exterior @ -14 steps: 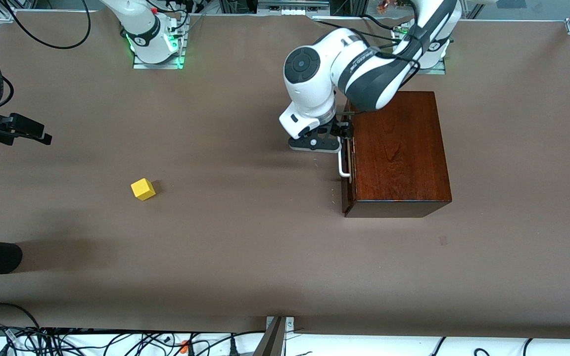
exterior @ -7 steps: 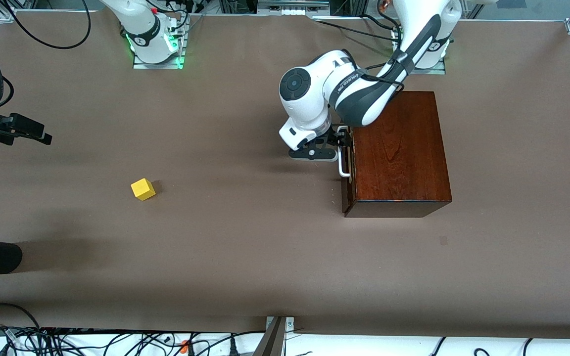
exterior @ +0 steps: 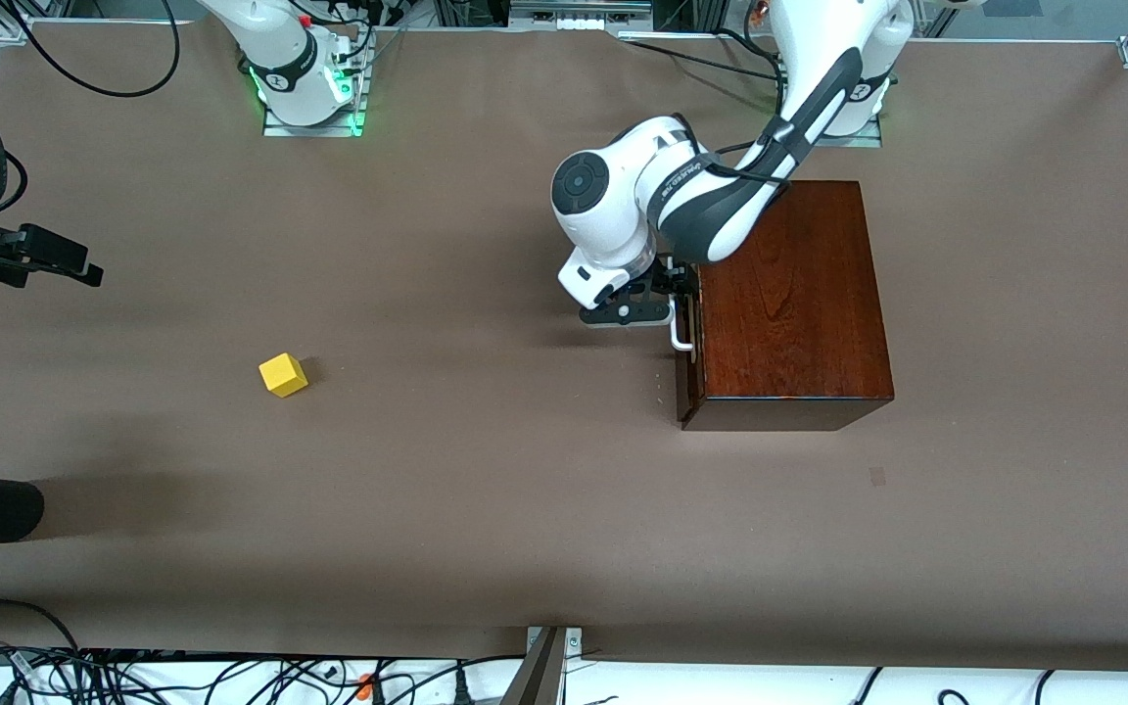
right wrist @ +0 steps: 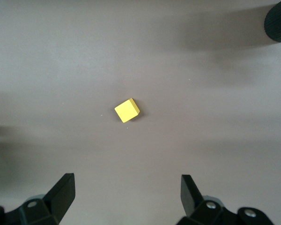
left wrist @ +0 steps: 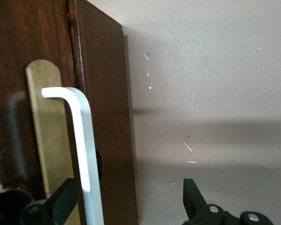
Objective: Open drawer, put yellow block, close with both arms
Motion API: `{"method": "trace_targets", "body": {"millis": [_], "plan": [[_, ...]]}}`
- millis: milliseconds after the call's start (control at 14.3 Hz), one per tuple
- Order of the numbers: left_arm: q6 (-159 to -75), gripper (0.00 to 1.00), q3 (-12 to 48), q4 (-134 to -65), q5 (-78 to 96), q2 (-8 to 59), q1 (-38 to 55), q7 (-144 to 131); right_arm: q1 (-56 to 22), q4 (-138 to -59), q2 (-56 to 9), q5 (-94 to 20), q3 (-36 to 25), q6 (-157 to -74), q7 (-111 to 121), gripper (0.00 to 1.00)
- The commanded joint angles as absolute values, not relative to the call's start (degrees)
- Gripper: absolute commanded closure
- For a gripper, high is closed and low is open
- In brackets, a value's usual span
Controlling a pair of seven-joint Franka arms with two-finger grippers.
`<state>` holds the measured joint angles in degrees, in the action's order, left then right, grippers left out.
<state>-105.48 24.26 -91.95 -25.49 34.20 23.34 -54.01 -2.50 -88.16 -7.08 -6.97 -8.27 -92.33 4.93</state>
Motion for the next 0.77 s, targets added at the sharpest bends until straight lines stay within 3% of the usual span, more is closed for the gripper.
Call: {"method": "trace_targets", "body": {"millis": [0,701], "plan": [[-105.82,0.0,24.35,-92.11,-27.51,34.98,24.17,-55.72,-2.37,-87.71,-6.68,-6.94,-8.09,-91.41,4.92,0.0],[-108.19,0.0,24.43,-87.73,-26.81,37.87,27.15,-58.0,-2.46,-87.71,-6.68,-6.94,-8.09,-91.41,4.92,0.0]]}}
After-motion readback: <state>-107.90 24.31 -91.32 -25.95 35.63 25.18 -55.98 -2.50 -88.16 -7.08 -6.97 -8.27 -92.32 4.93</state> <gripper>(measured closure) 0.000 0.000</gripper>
